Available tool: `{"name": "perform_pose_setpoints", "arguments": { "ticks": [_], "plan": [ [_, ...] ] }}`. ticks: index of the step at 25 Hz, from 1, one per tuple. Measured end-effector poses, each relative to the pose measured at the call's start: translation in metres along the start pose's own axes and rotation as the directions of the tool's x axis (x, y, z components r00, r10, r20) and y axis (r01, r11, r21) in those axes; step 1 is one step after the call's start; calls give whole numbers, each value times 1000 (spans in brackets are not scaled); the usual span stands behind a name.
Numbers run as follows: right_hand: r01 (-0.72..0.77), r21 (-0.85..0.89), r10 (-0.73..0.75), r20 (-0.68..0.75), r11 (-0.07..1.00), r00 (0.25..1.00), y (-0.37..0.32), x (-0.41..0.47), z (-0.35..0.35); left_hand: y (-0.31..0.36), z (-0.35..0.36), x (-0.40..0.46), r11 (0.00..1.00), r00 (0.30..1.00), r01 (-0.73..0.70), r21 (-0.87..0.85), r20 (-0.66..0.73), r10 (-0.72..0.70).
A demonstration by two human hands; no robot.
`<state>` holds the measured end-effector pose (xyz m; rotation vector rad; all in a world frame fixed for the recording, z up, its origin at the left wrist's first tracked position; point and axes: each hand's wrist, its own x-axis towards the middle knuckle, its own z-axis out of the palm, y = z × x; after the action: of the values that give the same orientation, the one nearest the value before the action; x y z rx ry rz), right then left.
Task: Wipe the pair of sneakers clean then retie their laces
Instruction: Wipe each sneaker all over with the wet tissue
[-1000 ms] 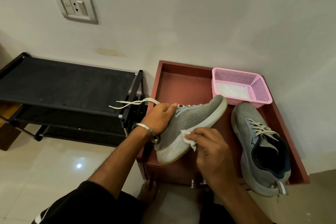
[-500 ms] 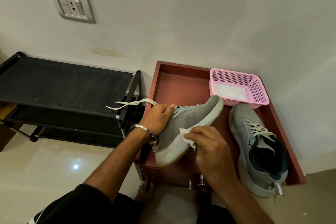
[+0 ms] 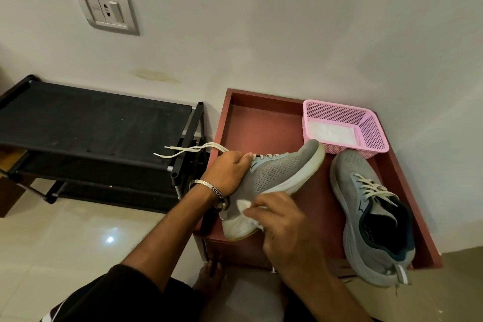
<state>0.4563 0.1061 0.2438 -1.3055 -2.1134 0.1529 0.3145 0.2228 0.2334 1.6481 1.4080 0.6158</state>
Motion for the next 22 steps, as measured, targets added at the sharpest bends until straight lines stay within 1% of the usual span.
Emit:
{"name": "perform_pose_setpoints", "arguments": {
  "ticks": [2, 4, 8, 10, 13, 16, 18, 20, 22],
  "plan": [
    [77, 7, -77, 127, 997, 989, -20, -6, 10, -1, 0, 0, 1000, 1000, 6, -5, -6, -6],
    [109, 5, -108, 203, 994, 973, -30, -9, 18, -1, 1, 0, 1000, 1000, 9, -7, -3, -9],
    [159, -10, -149, 285, 987, 947, -37, -12, 25, 3, 0, -2, 1000, 1000, 16, -3, 4, -16],
    [177, 29, -178, 289, 984, 941, -30, -9, 21, 5, -1, -4, 1000, 1000, 13, 6, -7, -13],
    [216, 88, -231, 236, 972, 944, -15, -7, 13, 7, -1, -3, 1000, 1000, 2, 0, -25, -2],
    [215, 122, -235, 183, 969, 955, -11, -5, 11, 7, -1, -2, 1000, 1000, -9, 27, -14, 10],
    [207, 153, -227, 130, 966, 965, -9, -5, 8, 5, -2, -1, 1000, 1000, -14, 14, -10, 14],
    [180, 185, -193, 55, 966, 980, 3, -4, 3, 4, -3, -1, 1000, 1000, -12, 12, -10, 12],
    [106, 167, -103, -23, 980, 994, 19, -4, -5, 3, -4, -1, 1000, 1000, -10, 18, 0, 10]
  ]
}}
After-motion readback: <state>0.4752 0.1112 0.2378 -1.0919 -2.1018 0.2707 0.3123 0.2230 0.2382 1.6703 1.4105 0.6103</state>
